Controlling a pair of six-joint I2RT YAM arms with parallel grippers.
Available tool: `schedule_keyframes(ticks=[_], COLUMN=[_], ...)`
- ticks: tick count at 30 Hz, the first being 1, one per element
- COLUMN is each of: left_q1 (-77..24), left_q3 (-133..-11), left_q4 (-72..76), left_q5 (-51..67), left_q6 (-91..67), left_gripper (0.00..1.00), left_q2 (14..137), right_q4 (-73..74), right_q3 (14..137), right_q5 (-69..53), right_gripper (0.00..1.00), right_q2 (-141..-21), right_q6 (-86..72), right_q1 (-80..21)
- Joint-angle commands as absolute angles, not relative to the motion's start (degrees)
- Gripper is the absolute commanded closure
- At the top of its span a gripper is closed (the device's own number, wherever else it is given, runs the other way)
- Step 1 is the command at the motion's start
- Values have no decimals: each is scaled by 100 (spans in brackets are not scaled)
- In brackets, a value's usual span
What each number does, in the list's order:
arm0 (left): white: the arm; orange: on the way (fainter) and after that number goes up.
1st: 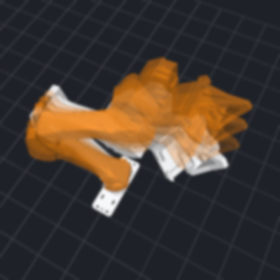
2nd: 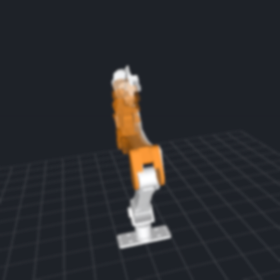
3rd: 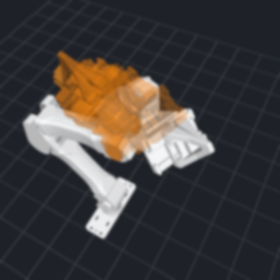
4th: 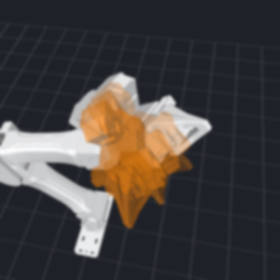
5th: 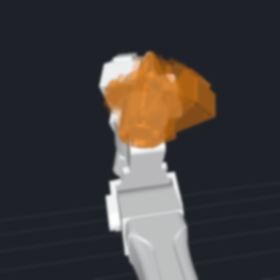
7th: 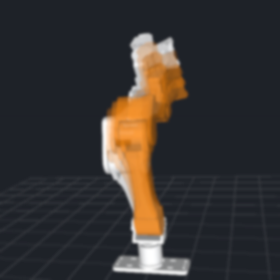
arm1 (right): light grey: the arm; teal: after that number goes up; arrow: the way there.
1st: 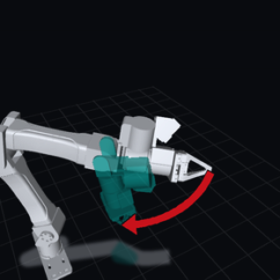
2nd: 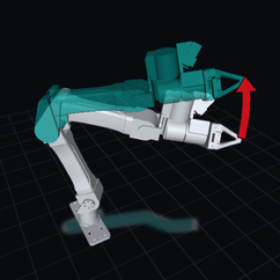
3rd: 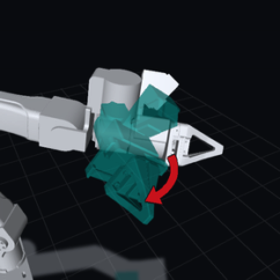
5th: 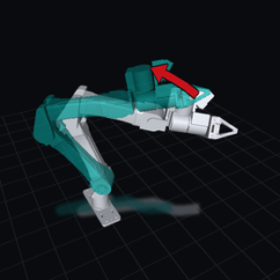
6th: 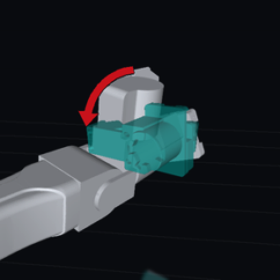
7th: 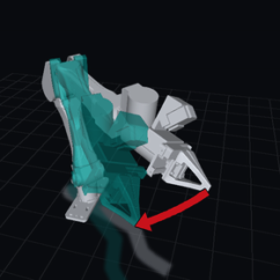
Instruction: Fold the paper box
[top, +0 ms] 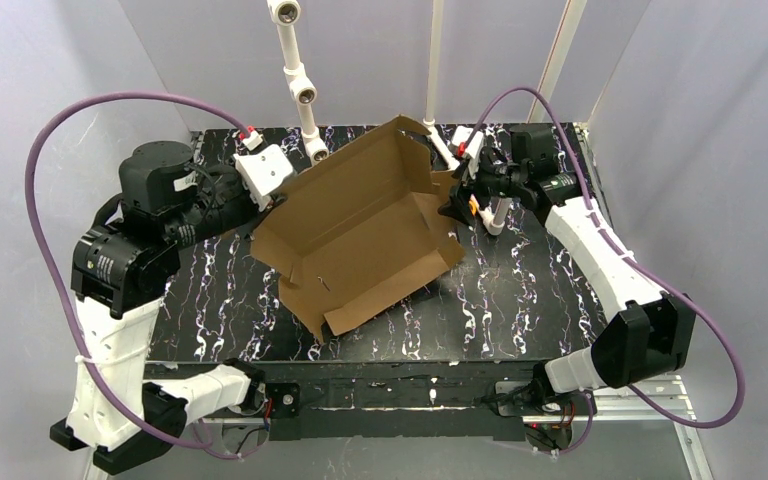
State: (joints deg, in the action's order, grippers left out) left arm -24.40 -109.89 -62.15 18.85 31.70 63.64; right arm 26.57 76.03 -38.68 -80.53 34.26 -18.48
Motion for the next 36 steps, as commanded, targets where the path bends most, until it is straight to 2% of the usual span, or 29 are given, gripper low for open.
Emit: schedule_keyframes(ticks=[1, 6, 10, 13, 15, 17, 23, 27, 32, 36], left_q1=[-2470, -2483, -2487, -2494, -2496, -2496, -2528, -2548, -2565, -2609], left_q3=[-10902, -10855, -10788, -10645, -10548, -10469, -10547, -10553, -10513, -10553], left_q4=[-6030, -6025, -6029, -6051, -6061, -6056, -6014, -5980, -5963, -5947], left_q5=[2134, 2165, 2103, 1983, 1917, 1903, 2175, 2307, 2316, 2339], left_q6=[3138, 3138, 3158, 3201, 3231, 3243, 3162, 3120, 3104, 3103], left_gripper=[100, 100, 100, 100, 100, 100, 100, 100, 100, 100], left_q2=[6122, 6086, 6008, 5930, 5865, 5821, 5867, 5869, 5868, 5911], right_q4=[1865, 1717, 1895, 3043, 3954, 4233, 3185, 2740, 2764, 2631], right_q3=[7518, 7194, 7236, 7907, 8471, 8598, 8045, 8016, 8120, 7862], right_q5=[-3595, -3588, -3602, -3998, -4308, -4369, -3943, -3937, -3586, -3705], right_gripper=[8, 16, 16, 9, 8, 5, 6, 15, 31, 55], right_q2=[-8016, -7978, -7967, -8011, -8027, -7858, -7882, -8227, -8422, -8322], right_q6=[2984, 3080, 3292, 3976, 4524, 4783, 3780, 3165, 3147, 3163], right_q1=[-1850, -1846, -1838, -1771, -1660, -1593, -1587, -1606, -1626, -1643])
